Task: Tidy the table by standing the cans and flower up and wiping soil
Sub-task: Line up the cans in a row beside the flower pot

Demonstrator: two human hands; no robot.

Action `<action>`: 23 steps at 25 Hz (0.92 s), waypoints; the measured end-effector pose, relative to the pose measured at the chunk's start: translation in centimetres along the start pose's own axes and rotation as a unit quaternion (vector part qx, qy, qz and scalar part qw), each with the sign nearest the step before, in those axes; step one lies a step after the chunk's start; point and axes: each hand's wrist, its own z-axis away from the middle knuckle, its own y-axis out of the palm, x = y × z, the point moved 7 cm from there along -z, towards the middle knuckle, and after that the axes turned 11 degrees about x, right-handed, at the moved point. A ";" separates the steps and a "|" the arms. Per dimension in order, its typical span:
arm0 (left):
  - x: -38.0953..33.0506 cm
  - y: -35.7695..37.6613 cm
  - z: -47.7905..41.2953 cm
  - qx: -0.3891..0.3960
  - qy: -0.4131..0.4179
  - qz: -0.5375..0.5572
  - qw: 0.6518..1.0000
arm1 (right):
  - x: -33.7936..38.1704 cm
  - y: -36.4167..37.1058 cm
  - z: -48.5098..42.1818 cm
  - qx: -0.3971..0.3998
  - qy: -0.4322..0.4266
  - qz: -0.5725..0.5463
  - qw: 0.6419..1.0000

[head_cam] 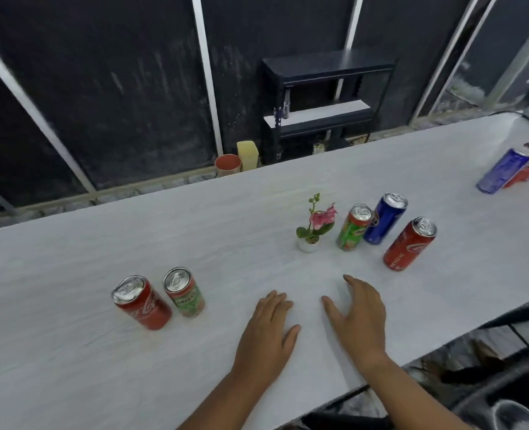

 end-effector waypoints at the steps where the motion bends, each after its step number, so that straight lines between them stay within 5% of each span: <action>1: -1.0 0.5 -1.6 0.013 0.001 0.015 1.000 | -1.9 -1.1 -0.4 -0.015 0.047 -0.010 0.999; 6: -5.8 2.0 -10.0 0.061 -0.047 0.174 0.982 | -10.0 -6.0 -3.0 -0.116 0.188 -0.151 0.964; 12: -8.8 3.3 -18.3 0.052 -0.107 0.290 0.950 | -12.3 -6.7 -8.6 -0.017 0.152 -0.186 0.971; 19: -8.9 3.7 -21.5 -0.046 -0.126 0.277 0.951 | -12.7 -6.3 -9.1 -0.050 0.131 -0.131 0.982; 23: -8.8 3.7 -19.8 -0.034 -0.109 0.291 0.950 | -12.2 -6.5 -8.6 -0.054 0.107 -0.158 0.980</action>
